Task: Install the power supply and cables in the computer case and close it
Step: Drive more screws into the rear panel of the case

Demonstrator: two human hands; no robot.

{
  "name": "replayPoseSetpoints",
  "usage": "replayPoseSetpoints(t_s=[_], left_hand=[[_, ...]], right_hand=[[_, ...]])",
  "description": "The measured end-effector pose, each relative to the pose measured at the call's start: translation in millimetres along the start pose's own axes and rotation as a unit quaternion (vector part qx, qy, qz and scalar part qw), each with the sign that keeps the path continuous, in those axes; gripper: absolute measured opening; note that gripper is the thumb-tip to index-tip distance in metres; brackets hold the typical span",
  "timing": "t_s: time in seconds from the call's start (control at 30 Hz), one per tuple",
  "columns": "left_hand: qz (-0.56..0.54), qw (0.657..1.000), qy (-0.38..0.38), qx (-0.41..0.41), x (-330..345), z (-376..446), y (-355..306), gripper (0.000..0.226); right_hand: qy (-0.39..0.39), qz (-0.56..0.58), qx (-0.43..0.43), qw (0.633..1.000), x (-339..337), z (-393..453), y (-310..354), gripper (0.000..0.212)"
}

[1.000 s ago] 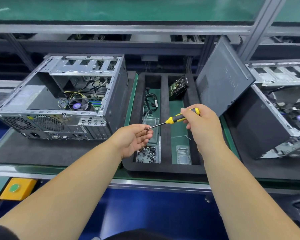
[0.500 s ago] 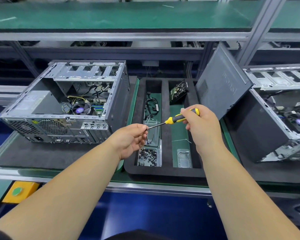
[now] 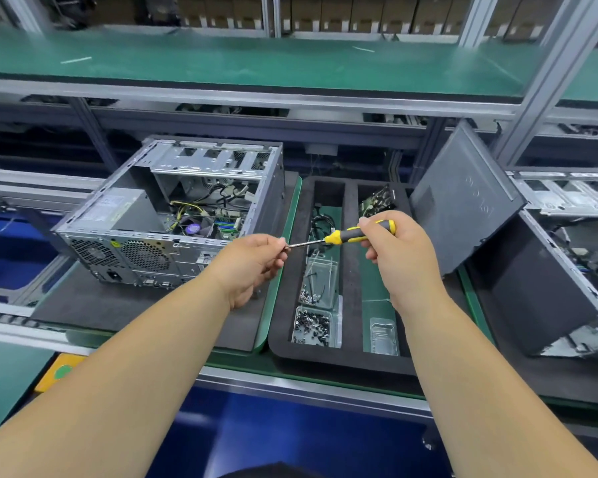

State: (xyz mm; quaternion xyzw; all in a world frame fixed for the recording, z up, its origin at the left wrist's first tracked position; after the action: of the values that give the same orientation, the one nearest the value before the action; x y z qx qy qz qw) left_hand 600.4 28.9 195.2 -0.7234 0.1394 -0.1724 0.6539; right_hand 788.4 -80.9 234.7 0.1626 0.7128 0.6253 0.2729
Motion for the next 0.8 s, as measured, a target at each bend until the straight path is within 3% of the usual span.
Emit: replayPoseSetpoints(t_s=[0.2, 0.33, 0.47, 0.57, 0.63, 0.7, 0.8], left_hand=[[0.045, 0.993, -0.044, 0.096, -35.9, -0.7, -18.1, 0.018], [0.022, 0.989, -0.067, 0.131, -64.1, -1.2, -29.1, 0.02], [0.031, 0.983, -0.067, 0.168, -97.2, 0.1, -41.8, 0.021], [0.038, 0.981, -0.048, 0.182, -124.3, 4.3, -46.5, 0.007], [0.044, 0.981, -0.04, 0.184, -146.4, 7.5, -48.1, 0.022], [0.113, 0.975, -0.051, 0.185, -175.3, 10.5, -48.6, 0.033], [0.298, 0.929, -0.074, 0.204, -227.0, 13.9, -47.8, 0.021]], right_hand=[[0.043, 0.008, -0.023, 0.999, 30.7, 0.0, 12.0, 0.008], [0.103, -0.08, -0.042, 0.991, 52.3, -0.1, 15.7, 0.017], [0.146, -0.176, -0.063, 0.971, 85.0, -0.8, 18.8, 0.012], [0.145, -0.222, -0.069, 0.962, 115.1, -4.9, 21.7, 0.005], [0.137, -0.218, -0.057, 0.964, 137.1, -7.5, 22.9, 0.013], [0.119, -0.21, -0.045, 0.969, 159.3, -9.4, 24.4, 0.018], [0.089, -0.202, -0.031, 0.975, 191.7, -11.2, 23.9, 0.022]])
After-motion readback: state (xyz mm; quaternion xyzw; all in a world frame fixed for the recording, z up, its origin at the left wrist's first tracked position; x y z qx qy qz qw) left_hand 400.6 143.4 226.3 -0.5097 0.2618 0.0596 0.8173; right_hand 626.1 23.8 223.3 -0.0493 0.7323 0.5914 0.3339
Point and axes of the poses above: each hand's wrist, its own z-axis towards the middle knuckle, its own x-axis out of the palm, y = z × x, the point moved 3 cm from there along z, towards the middle knuckle, and after that the axes turned 12 degrees about x, right-handed, at the moved point
